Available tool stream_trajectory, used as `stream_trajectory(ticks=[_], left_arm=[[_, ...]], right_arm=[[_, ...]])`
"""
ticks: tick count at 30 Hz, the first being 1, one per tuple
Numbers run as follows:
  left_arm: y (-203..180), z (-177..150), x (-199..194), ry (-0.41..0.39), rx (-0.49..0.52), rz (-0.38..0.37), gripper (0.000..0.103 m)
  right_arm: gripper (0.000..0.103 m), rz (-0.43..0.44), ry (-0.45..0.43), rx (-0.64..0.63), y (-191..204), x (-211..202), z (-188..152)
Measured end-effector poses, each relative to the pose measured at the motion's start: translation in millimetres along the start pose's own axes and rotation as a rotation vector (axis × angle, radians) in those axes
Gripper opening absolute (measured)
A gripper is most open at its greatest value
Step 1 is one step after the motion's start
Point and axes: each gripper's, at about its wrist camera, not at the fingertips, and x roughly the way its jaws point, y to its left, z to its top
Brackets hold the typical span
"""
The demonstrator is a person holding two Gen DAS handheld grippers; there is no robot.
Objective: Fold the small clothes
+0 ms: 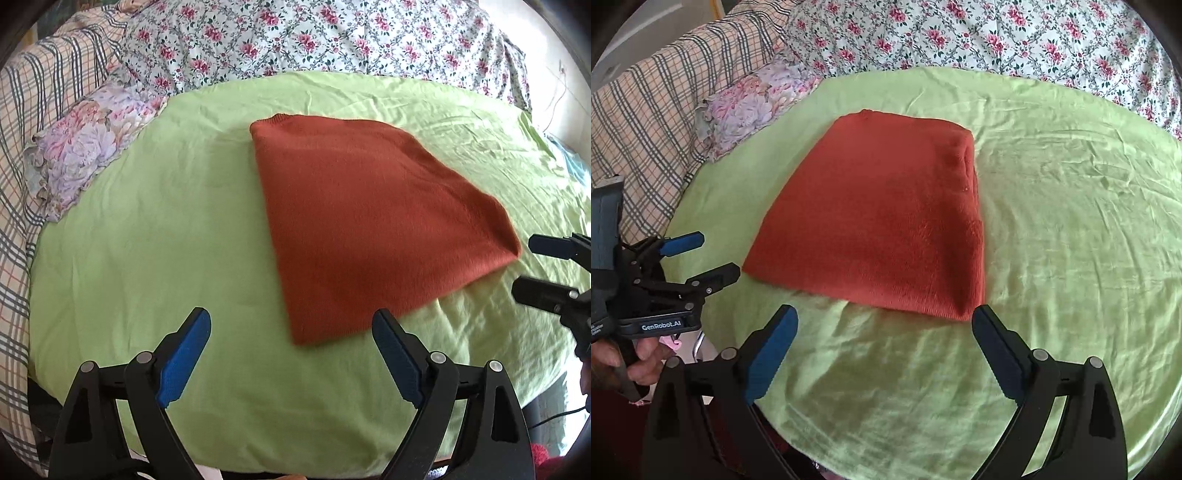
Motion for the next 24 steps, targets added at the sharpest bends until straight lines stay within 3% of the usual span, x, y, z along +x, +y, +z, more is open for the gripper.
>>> stream_trajectory(ticks=[15, 24], left_arm=[[-9, 21, 5, 0.006, 0.009, 0.046, 0.091], [-13, 34, 1, -0.007, -0.003, 0.028, 0.092]], right_arm=[[0.096, -0.006, 0.031, -0.032, -2, 14, 24], [0.097, 0.004, 0.019, -0.057, -3, 14, 47]])
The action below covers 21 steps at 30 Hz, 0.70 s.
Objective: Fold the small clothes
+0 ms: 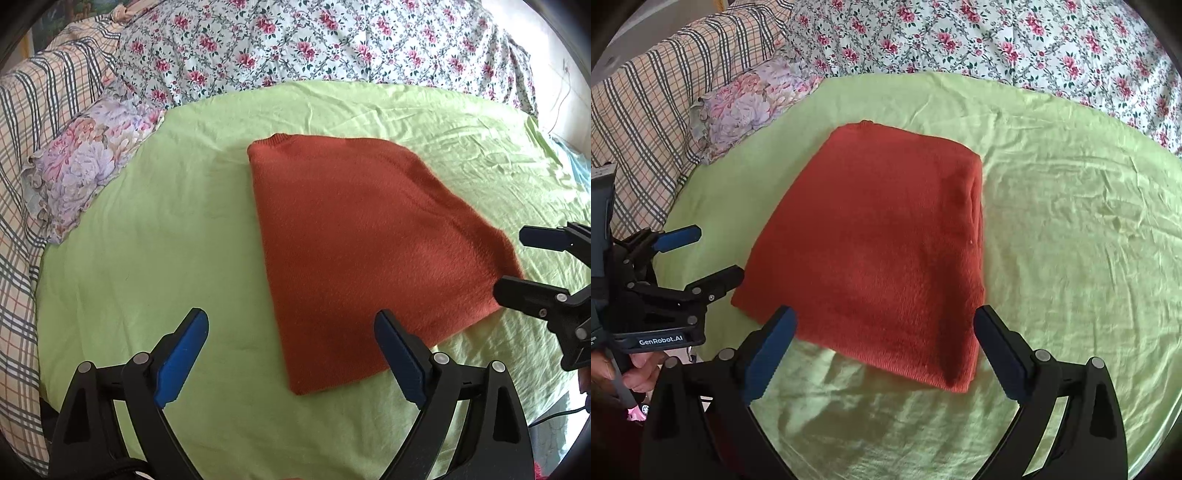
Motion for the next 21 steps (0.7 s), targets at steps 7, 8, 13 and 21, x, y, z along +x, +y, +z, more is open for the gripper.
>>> stream_trajectory(ticks=[7, 8, 13, 21], left_arm=[[-3, 4, 3, 0.010, -0.010, -0.008, 0.093], [-2, 5, 4, 0.014, -0.017, -0.013, 0.093], [1, 9, 10, 0.024, -0.034, -0.014, 0.094], [4, 12, 23, 0.045, -0.053, -0.010, 0.094]], right_arm=[[0.098, 0.017, 0.018, -0.002, 1, 6, 8], [0.098, 0.018, 0.021, -0.003, 1, 7, 9], [0.098, 0.027, 0.035, -0.006, -2, 13, 13], [0.098, 0.045, 0.052, 0.011, -13, 25, 20]])
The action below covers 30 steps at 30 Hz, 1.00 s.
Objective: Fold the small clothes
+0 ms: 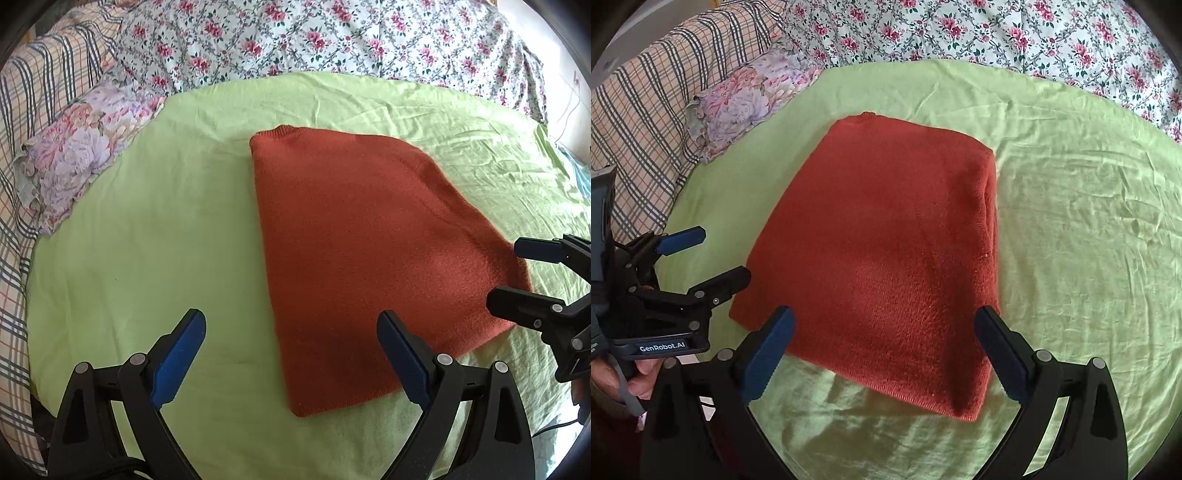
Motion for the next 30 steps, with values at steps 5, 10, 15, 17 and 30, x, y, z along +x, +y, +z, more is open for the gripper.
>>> stream_trajectory(ticks=[5, 10, 15, 17, 30], left_arm=[[1, 2, 4, 0.009, -0.018, -0.013, 0.094], [0, 3, 5, 0.008, -0.024, -0.013, 0.095], [-1, 4, 3, 0.003, -0.032, -0.016, 0.095], [-1, 4, 2, 0.001, -0.035, -0.021, 0.095], [-6, 3, -5, -0.020, -0.039, -0.027, 0.095]], right_arm=[[0.098, 0.000, 0.000, 0.001, -6, 5, 6], [0.098, 0.004, -0.003, 0.010, -11, 7, 11], [0.098, 0.007, -0.002, 0.009, -13, 8, 13], [0.098, 0.007, -0.002, 0.009, -13, 8, 14], [0.098, 0.009, -0.012, 0.024, -11, 8, 12]])
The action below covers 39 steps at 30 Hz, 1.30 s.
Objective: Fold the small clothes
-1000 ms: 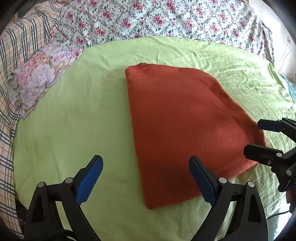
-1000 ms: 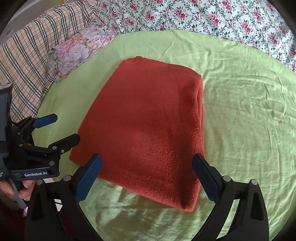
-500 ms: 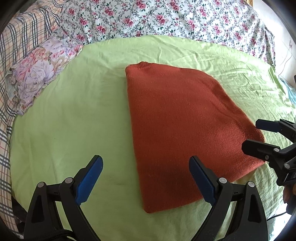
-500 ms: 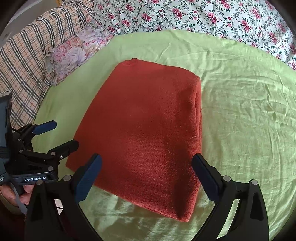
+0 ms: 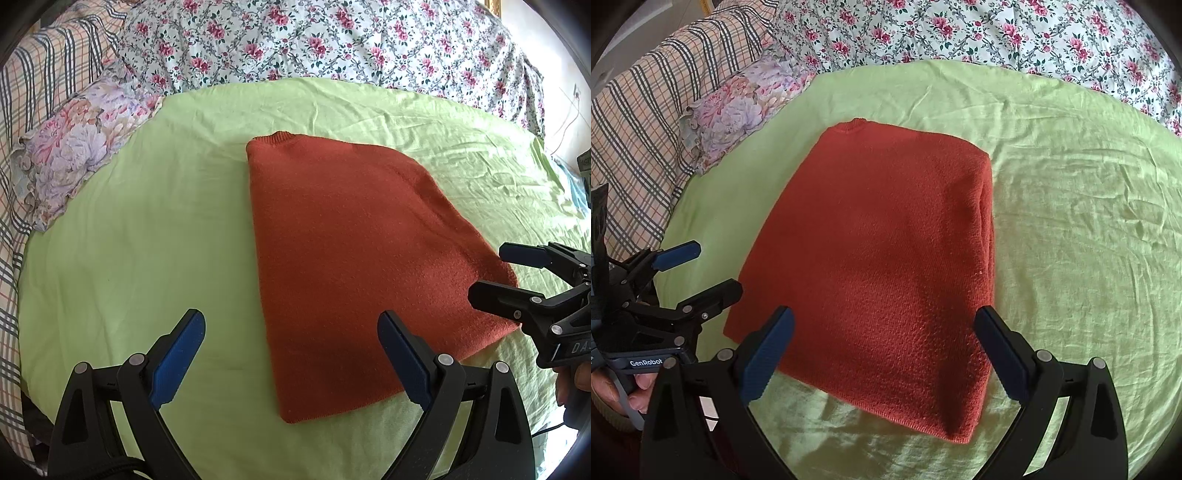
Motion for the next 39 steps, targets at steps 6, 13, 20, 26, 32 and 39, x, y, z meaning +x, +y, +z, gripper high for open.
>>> stream_trajectory(ticks=[6, 13, 20, 26, 32, 39], left_arm=[[-0.3, -0.1, -0.7, -0.002, 0.002, 0.000, 0.095], [-1.3, 0.0, -3.5, -0.004, -0.002, -0.005, 0.095], [-2.0, 0.2, -4.4, -0.005, -0.005, -0.008, 0.095], [-2.7, 0.4, -5.4, -0.006, -0.005, -0.008, 0.096], [-5.8, 1.3, -6.0, -0.006, -0.004, -0.010, 0.096], [-6.2, 2.3, -6.5, -0.008, 0.002, -0.012, 0.096]], right_arm=[[0.098, 0.000, -0.001, 0.005, 1.2, -0.8, -0.6], [0.098, 0.000, -0.001, 0.004, 1.0, -0.9, -0.4], [0.098, 0.000, -0.002, 0.007, 1.9, -1.5, -0.6], [0.098, 0.000, -0.002, 0.006, 2.6, -2.2, -0.9], [0.098, 0.000, -0.002, 0.008, 3.3, -2.5, -1.4], [0.098, 0.000, -0.006, 0.010, 8.5, -5.2, -1.7]])
